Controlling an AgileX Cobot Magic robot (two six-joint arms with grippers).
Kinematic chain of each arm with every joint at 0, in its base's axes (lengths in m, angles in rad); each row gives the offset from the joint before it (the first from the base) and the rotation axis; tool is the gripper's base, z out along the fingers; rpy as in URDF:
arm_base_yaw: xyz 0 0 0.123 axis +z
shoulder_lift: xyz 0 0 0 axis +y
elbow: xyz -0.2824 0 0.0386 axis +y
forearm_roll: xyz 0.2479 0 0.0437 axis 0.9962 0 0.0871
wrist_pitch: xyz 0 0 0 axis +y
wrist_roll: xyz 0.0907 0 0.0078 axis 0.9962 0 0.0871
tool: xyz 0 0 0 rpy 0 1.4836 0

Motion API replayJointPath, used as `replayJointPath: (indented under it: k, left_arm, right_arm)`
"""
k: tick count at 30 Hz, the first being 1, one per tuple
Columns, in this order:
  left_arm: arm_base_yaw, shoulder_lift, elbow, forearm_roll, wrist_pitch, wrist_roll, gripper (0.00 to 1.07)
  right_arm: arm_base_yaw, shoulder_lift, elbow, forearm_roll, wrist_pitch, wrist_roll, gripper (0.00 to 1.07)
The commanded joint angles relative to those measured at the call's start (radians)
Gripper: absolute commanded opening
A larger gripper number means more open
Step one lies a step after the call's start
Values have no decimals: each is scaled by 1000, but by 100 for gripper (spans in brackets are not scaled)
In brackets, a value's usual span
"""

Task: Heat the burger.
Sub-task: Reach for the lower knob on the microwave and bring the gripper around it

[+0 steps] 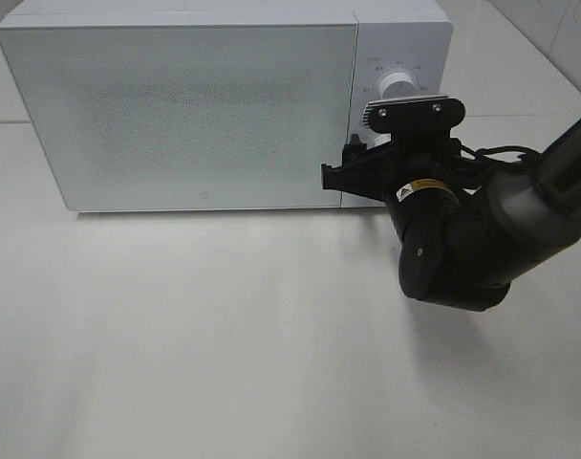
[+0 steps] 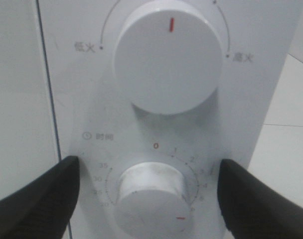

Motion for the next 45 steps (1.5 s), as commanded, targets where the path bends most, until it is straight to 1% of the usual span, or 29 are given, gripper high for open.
replayJointPath:
  k: [1,5,22,25,27,28,29,30,31,32,33,34,35,36,37,38,45]
  left_arm:
    - [3,-18,1,-9,-9,-7,100]
    - [3,-18,1,-9,-9,-7,100]
    - [3,-18,1,-9,-9,-7,100]
    - [3,-18,1,-9,-9,-7,100]
    - [3,-18,1,-9,-9,-7,100]
    - [3,-18,1,-9,-9,-7,100]
    - [3,-18,1,-9,-9,-7,100]
    - [3,-18,1,-9,-9,-7,100]
    - [3,-18,1,-9,-9,-7,100]
    - [3,-18,1,-9,-9,-7,100]
    - [3,-18,1,-9,-9,-7,100]
    - [3,-18,1,-9,-9,-7,100]
    - [3,-18,1,-9,-9,-7,100]
    - [3,-18,1,-9,-9,-7,100]
    - [3,-18,1,-9,-9,-7,100]
    - [3,-18,1,-9,-9,-7,100]
    - [3,-18,1,-9,-9,-7,100]
  right_arm:
    - [-5,-2,-9,-3,-12,8,74]
    - [-5,-2,-25,-7,10,7,72]
    - [-3,21,-28,-6,22,9,71]
    - [-2,21,-28,-5,19,9,69]
    - [-2,21,-28,-5,-1,9,63]
    - [-2,21,-28,-5,-1,9,63]
    - [-2,21,-28,-5,-15,9,53]
    - [-2,21,-28,-4,-25,9,40]
    - [-2,21,-28,-4,-25,9,40]
    - [-2,21,-28,-5,-27,9,32]
    - [-2,21,-28,-5,-27,9,32]
    - [-2,21,-28,-5,-38,9,17]
    - [-2,21,-28,-5,-45,9,12]
    - [-2,21,-28,-5,-45,9,12]
    - [-2,21,-28,-8,-57,9,3]
    - [-2,21,-28,-8,-64,15,0]
    - [-2,21,-28,-10,-73,58,0]
